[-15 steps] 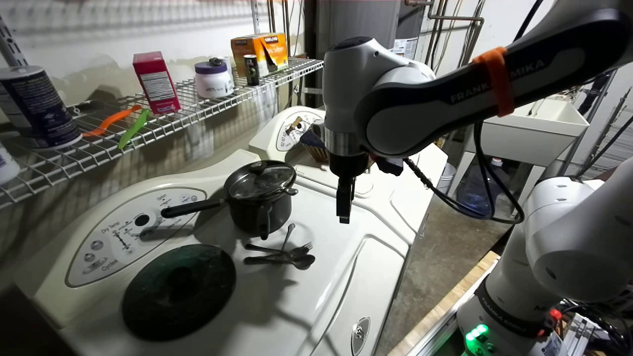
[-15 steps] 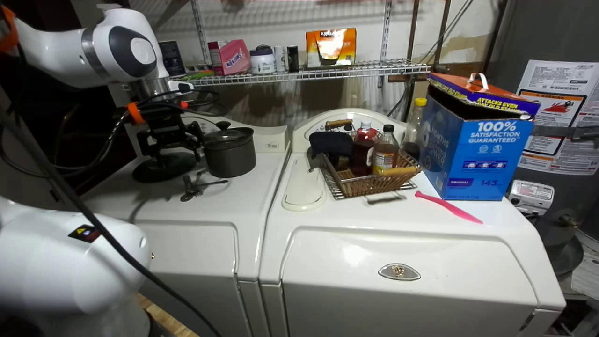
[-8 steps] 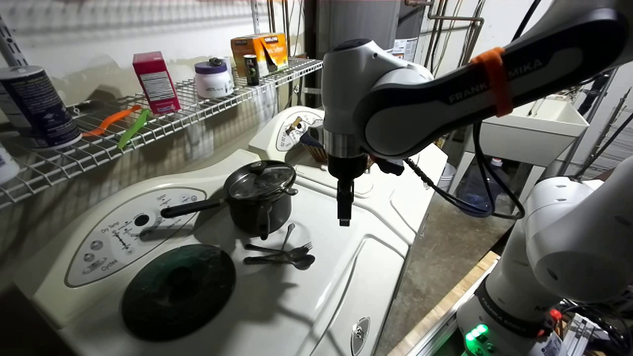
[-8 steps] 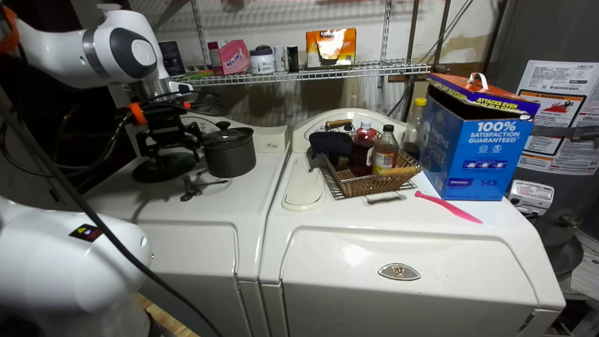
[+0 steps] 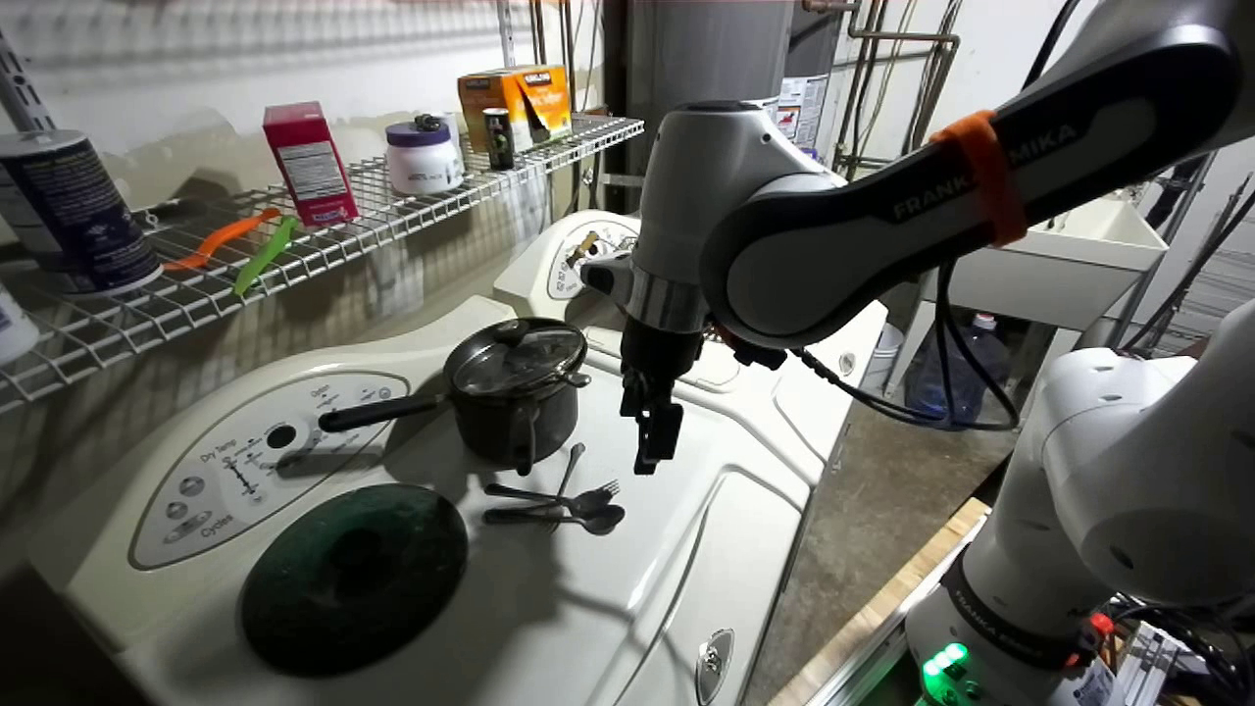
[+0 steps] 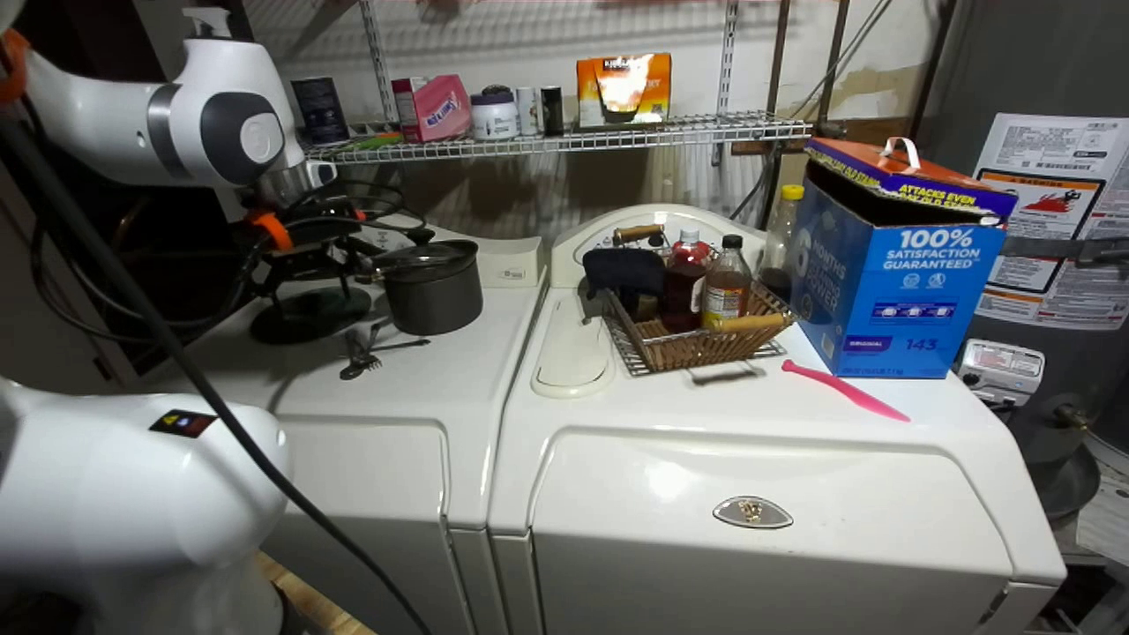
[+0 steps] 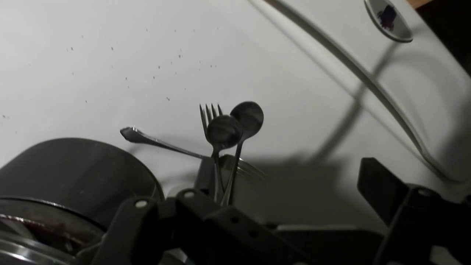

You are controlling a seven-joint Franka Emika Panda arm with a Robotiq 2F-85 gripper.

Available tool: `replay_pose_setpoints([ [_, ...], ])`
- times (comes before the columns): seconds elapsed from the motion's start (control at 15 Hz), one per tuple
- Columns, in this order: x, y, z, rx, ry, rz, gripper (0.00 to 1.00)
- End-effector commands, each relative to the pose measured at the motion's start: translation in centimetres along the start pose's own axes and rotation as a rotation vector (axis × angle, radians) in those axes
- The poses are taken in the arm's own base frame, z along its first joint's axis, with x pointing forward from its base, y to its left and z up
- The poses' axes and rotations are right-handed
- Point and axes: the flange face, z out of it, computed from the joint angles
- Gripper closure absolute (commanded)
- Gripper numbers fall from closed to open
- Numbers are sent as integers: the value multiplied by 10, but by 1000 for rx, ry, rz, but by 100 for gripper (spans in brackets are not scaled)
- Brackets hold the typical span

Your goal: Put one spoon in the basket

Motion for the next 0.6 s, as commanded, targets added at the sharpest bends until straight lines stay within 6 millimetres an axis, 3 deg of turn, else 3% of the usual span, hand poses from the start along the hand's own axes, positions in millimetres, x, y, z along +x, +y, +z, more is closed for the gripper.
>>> replay_pose_setpoints([
  [0.0,-6,7,10,49,142,-87,0],
  [0.53,-20,24,53,154,315,-216,0],
])
